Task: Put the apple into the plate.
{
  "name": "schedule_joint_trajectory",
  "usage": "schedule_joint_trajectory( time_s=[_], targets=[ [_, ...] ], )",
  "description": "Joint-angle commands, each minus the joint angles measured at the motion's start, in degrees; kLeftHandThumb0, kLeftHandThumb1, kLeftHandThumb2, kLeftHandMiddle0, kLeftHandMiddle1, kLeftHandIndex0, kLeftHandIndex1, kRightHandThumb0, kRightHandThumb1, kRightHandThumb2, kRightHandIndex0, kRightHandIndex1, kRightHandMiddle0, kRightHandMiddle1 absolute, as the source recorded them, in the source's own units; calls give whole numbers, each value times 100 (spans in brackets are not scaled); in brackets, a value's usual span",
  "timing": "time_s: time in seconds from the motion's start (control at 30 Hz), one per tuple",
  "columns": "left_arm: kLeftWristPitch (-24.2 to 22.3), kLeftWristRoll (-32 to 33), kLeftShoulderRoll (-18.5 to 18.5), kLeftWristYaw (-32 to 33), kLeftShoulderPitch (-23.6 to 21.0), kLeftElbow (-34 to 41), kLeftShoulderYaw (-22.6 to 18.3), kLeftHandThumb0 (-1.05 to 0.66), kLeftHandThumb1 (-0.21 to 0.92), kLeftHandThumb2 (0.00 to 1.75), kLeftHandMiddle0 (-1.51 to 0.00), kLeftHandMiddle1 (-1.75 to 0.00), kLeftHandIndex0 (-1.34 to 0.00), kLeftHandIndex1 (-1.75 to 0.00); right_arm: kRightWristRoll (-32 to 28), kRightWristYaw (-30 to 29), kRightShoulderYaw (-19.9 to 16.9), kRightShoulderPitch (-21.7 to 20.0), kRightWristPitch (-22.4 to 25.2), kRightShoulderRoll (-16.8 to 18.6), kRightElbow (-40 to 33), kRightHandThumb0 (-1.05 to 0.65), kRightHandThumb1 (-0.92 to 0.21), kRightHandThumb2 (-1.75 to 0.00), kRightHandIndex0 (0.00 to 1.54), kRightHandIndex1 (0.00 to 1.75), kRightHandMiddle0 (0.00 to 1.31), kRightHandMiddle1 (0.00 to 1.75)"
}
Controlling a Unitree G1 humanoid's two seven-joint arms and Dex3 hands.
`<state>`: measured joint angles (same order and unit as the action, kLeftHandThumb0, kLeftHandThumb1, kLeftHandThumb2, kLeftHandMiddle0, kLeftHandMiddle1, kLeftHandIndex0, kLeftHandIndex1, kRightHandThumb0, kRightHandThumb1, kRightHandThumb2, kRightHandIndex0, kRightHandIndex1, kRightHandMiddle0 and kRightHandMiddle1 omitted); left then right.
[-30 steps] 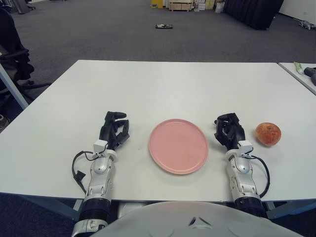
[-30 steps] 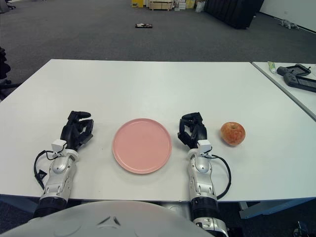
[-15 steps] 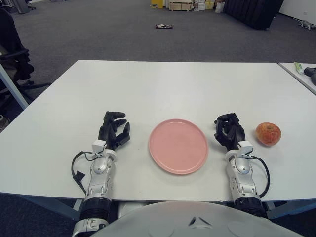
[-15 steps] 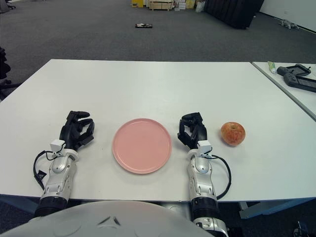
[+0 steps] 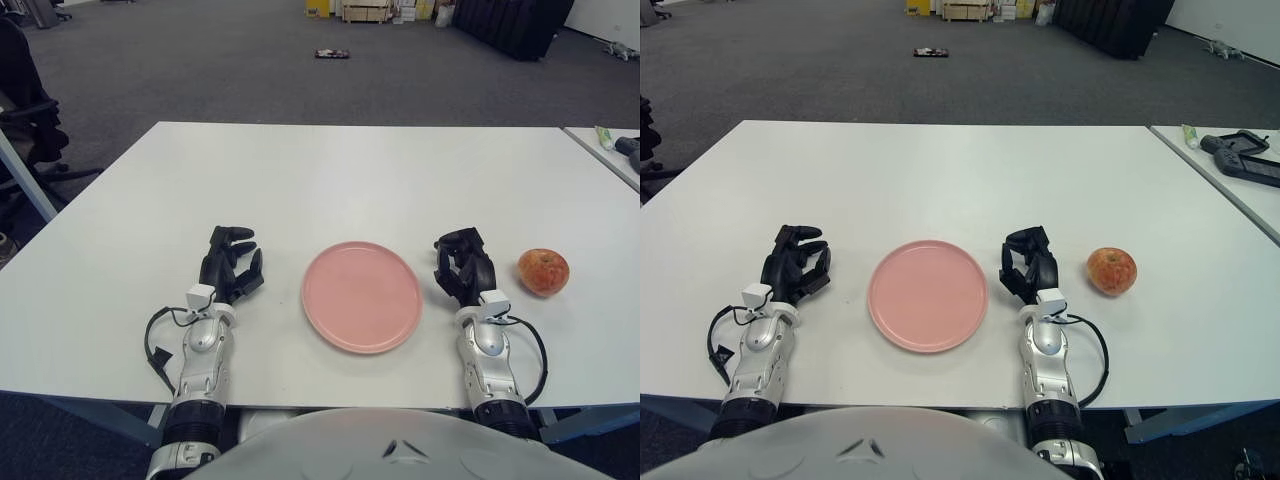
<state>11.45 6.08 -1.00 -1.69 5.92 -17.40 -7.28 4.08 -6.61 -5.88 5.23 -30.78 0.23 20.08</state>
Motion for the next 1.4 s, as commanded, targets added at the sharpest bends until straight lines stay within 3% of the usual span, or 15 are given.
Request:
schedule_joint_trajectory(
  time_s=[0.0, 0.13, 0.17, 0.23, 0.33, 0.43, 0.57, 1.03, 1.37],
  targets=[
    [-273, -37, -9, 34, 112, -192, -5, 0, 60, 93, -45, -155, -28, -175, 641, -476, 74, 354, -286, 23, -401, -56, -64, -80, 1, 83, 6, 128],
    [-279, -38, -8, 35, 108, -198, -6, 0, 60, 93, -45, -154, -29, -175, 1279, -1048, 104, 393, -346, 2, -475, -71, -53, -89, 0, 51, 1, 94],
    [-266, -28, -2, 31, 105, -208, -11, 0, 59, 93, -45, -154, -29, -175, 1739, -1450, 98, 361, -310, -87, -437, -73, -53, -89, 0, 47, 1, 90],
    [-251, -10, 10, 25, 99, -222, -18, 0, 60, 92, -46, -153, -29, -175, 2433, -2072, 101, 326, -216, -214, -423, -83, -54, -84, 0, 23, 0, 60],
    [-257, 9, 23, 23, 95, -224, -27, 0, 60, 92, -46, -152, -29, -175, 3000, -2626, 142, 325, -36, -298, -486, -91, -56, -78, 0, 7, 0, 29],
    [-278, 8, 38, 46, 95, -214, -30, 0, 60, 91, -47, -150, -29, -175, 3759, -3400, 223, 333, 251, -409, -591, -97, -57, -75, 0, 2, 0, 10],
    [-245, 34, 49, 19, 90, -244, -42, 0, 60, 90, -48, -148, -30, -175, 4309, -3904, 329, 390, 651, -529, -810, -101, -58, -67, 0, 1, 0, 2],
    [-16, 31, 57, -52, 71, -364, -37, 0, 60, 90, -48, -149, -29, -175, 4924, -4407, 530, 563, 1978, -741, -1492, -105, -62, -56, 0, 0, 0, 0],
    [-78, 8, 81, -8, 92, -329, -32, 0, 59, 91, -48, -150, -29, -175, 4894, -5736, 260, 10, 2679, -1069, -381, -104, -61, -51, 0, 0, 0, 0]
  ],
)
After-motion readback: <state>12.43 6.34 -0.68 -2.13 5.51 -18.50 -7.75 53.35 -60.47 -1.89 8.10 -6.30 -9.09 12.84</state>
